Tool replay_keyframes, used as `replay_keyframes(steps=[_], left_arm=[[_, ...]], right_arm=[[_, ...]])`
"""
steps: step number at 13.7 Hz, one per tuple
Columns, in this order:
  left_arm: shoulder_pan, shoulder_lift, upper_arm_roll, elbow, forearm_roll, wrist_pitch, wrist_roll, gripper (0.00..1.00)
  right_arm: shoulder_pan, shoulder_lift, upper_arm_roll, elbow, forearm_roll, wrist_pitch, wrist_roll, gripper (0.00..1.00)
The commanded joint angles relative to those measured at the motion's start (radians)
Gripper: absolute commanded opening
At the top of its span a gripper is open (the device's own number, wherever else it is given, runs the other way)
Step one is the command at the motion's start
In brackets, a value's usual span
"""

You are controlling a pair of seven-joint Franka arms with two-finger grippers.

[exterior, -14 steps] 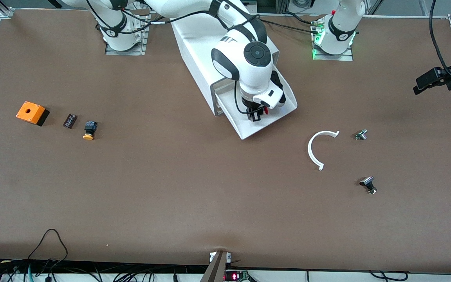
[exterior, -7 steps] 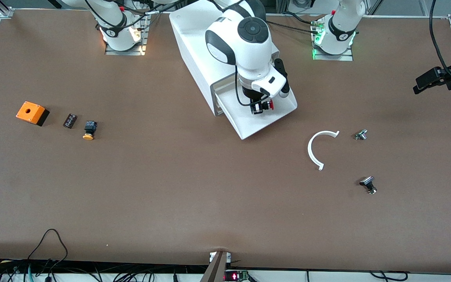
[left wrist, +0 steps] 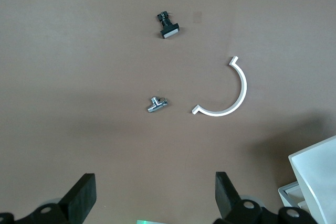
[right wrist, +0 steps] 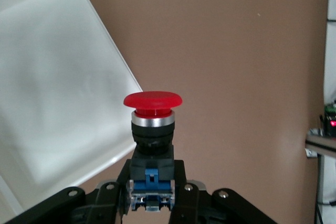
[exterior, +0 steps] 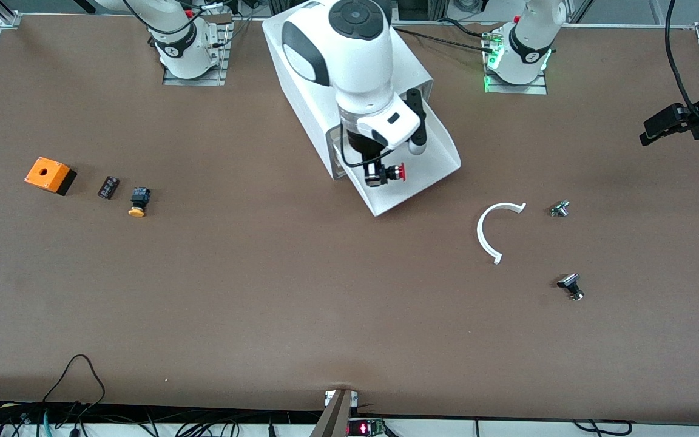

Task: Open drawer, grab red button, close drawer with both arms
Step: 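Lift the red button out of the drawer with the right gripper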

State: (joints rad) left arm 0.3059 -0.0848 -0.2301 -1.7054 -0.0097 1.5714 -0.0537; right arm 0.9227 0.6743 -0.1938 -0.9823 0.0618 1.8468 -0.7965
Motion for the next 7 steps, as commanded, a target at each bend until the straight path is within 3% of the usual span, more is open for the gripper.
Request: replay_keyframes(steps=[1, 5, 7], left_arm=[[-0.002, 0.011, -0.037, 0.038, 0.022, -0.028, -0.004, 1.0], [-0.001, 0.054, -0.066, 0.03, 0.025, -0.024, 0.0, 1.0], [-0.013, 0.06, -0.077, 0.033, 0.023, -0.021, 0.008, 1.0]], right_arm=[[-0.028, -0.028, -0.012, -0.015, 0.01, -0.024, 0.052, 0.24], [-0.067, -0.058, -0.021, -0.105, 0.006, -0.015, 0.236, 0.24], [-0.138, -0.085, -0.021, -0.174, 0.01, -0.011, 0.34, 0.24]])
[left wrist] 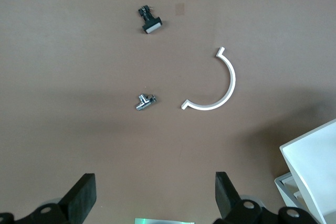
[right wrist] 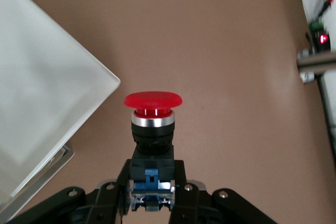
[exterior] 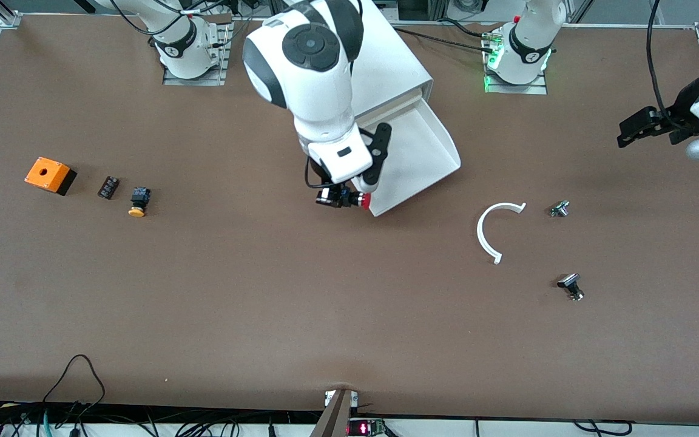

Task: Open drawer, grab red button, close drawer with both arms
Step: 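Lift the red button out of the drawer with the right gripper, then carry the red button away while the left gripper pushes the drawer shut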

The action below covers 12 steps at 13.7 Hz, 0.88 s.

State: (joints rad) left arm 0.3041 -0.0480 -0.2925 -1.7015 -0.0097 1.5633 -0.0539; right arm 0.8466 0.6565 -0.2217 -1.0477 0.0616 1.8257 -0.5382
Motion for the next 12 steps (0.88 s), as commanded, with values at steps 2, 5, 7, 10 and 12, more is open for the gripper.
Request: replay_keyframes(steps=[2, 5, 7, 10, 12], left_arm=[[-0.049, 0.028, -0.014, 0.028, 0.023, -0.019, 0.016, 1.0], [-0.069, 0.085, -0.016, -0.007, 0.008, -0.048, -0.041, 0.99], [-0.118, 0.103, -0.028, -0.035, 0.004, -0.007, -0.22, 0.99], [-0.148, 0.119, -0.089, -0.163, -0.007, 0.154, -0.433, 0.99], [-0.16, 0.125, -0.12, -0.234, -0.035, 0.254, -0.532, 0.99]], right_arm=[[-0.125, -0.087, 0.007, -0.15, 0.014, 0.008, 0.095, 0.22], [-0.219, -0.1, 0.007, -0.208, 0.012, -0.023, 0.257, 0.22], [-0.242, -0.1, 0.007, -0.267, 0.012, -0.016, 0.398, 0.21], [-0.3, -0.101, 0.007, -0.347, 0.014, -0.012, 0.562, 0.21], [-0.325, -0.101, 0.008, -0.388, 0.017, -0.012, 0.586, 0.21]])
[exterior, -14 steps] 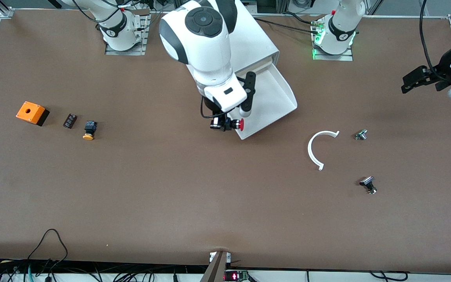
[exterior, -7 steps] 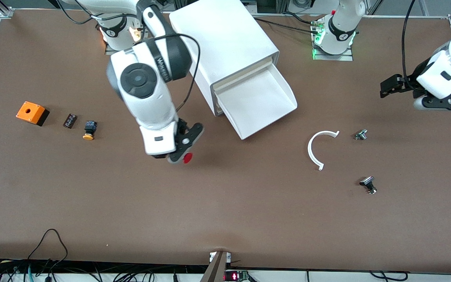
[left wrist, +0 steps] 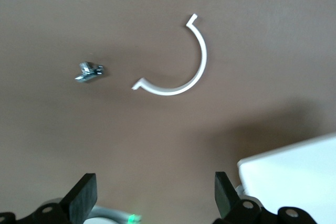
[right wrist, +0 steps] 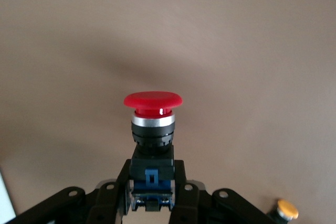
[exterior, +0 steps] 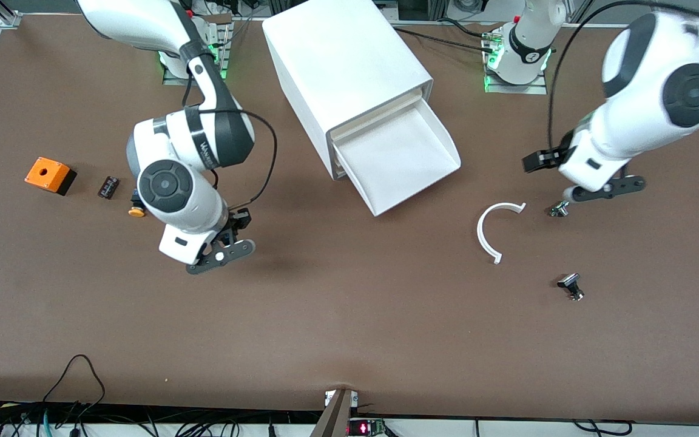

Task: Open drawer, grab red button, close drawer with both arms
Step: 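Carry the red button away while the left gripper pushes the drawer shut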

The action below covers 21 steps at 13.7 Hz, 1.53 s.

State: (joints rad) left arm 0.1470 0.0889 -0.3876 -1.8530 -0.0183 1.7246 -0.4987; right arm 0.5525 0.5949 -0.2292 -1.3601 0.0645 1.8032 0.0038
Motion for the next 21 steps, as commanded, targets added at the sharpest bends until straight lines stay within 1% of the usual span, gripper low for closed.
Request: replay_keyframes(steps=[1, 3, 4, 6, 7, 8, 11, 14, 16, 19, 21], left_arm=[[-0.003, -0.006, -0.054, -0.109, -0.028, 0.139, -0.134, 0.99], [-0.004, 0.04, -0.094, -0.118, -0.028, 0.193, -0.243, 0.99], [-0.015, 0.064, -0.108, -0.121, -0.028, 0.226, -0.288, 0.99], [-0.05, 0.112, -0.108, -0.121, -0.028, 0.306, -0.355, 0.99], [-0.064, 0.141, -0.108, -0.121, -0.028, 0.349, -0.386, 0.99], [-0.084, 0.172, -0.106, -0.121, -0.026, 0.398, -0.412, 0.99], [-0.124, 0.241, -0.1, -0.123, -0.025, 0.503, -0.474, 0.99], [-0.164, 0.27, -0.096, -0.123, -0.02, 0.529, -0.489, 0.99], [-0.193, 0.275, -0.096, -0.144, -0.018, 0.543, -0.491, 0.99], [-0.208, 0.262, -0.097, -0.184, -0.015, 0.552, -0.503, 0.99], [-0.237, 0.244, -0.099, -0.215, -0.018, 0.552, -0.555, 0.99]], right_arm=[[-0.038, -0.04, 0.016, -0.102, 0.014, 0.012, 0.045, 0.21], [-0.046, -0.05, 0.016, -0.17, 0.014, 0.034, 0.047, 0.21], [-0.052, -0.076, 0.016, -0.232, 0.014, 0.079, 0.045, 0.21], [-0.065, -0.148, 0.016, -0.38, 0.012, 0.221, 0.024, 0.21], [-0.065, -0.173, 0.016, -0.434, 0.009, 0.273, 0.019, 0.21], [-0.071, -0.193, 0.016, -0.471, 0.008, 0.301, 0.006, 0.21], [-0.135, -0.245, 0.016, -0.533, 0.009, 0.315, -0.083, 0.21], [-0.209, -0.276, 0.016, -0.597, 0.012, 0.338, -0.186, 0.21], [-0.239, -0.303, 0.016, -0.672, 0.014, 0.392, -0.244, 0.21], [-0.244, -0.34, 0.016, -0.798, 0.012, 0.508, -0.258, 0.21], [-0.244, -0.343, 0.018, -0.844, 0.014, 0.548, -0.257, 0.21]])
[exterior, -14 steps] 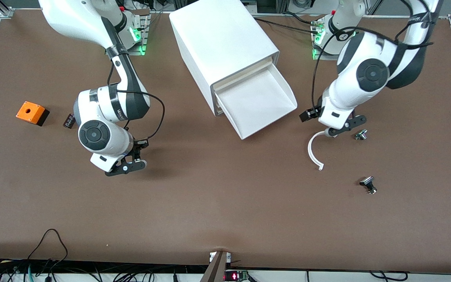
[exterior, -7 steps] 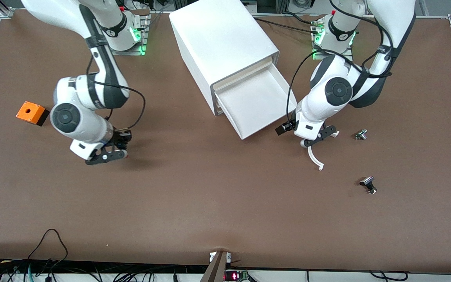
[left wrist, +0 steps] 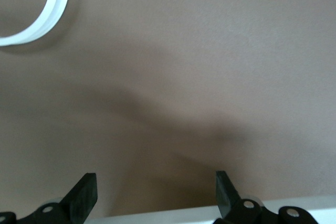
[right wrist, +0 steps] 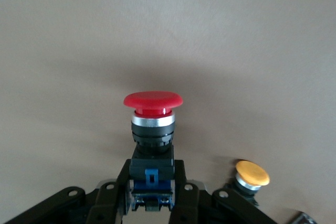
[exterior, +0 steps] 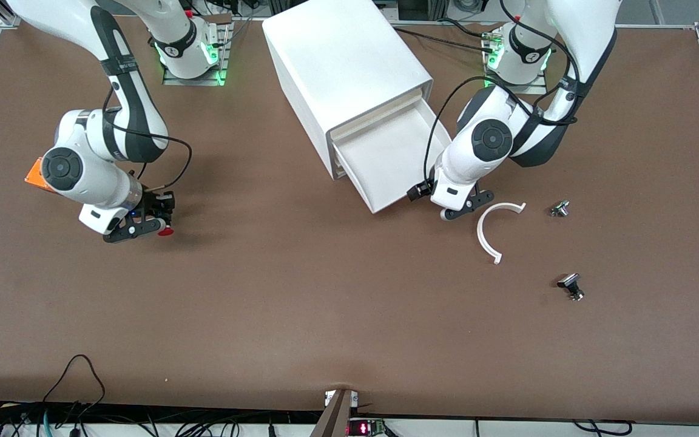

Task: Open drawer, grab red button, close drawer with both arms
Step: 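Carry the red button away while the left gripper pushes the drawer shut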

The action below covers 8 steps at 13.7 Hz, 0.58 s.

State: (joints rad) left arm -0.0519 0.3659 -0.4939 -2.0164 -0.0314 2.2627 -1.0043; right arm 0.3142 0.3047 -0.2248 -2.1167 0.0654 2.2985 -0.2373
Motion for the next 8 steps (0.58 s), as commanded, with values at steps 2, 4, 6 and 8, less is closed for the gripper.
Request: replay_keyframes(steps=[2, 4, 6, 8], left_arm=[[-0.066, -0.057, -0.003, -0.076, -0.01, 0.012, -0.112, 0.99], [-0.071, -0.09, -0.044, -0.09, -0.013, 0.005, -0.163, 0.99], [-0.075, -0.116, -0.084, -0.117, -0.013, 0.003, -0.22, 0.99], [-0.075, -0.136, -0.136, -0.139, -0.013, 0.003, -0.27, 0.99]], right_arm=[[-0.006, -0.047, 0.015, -0.104, 0.013, 0.059, -0.014, 0.21], [-0.006, -0.015, 0.016, -0.109, 0.013, 0.062, -0.013, 0.21], [-0.006, 0.007, 0.018, -0.127, 0.013, 0.103, -0.013, 0.21], [-0.006, 0.017, 0.024, -0.161, 0.013, 0.189, -0.014, 0.21]])
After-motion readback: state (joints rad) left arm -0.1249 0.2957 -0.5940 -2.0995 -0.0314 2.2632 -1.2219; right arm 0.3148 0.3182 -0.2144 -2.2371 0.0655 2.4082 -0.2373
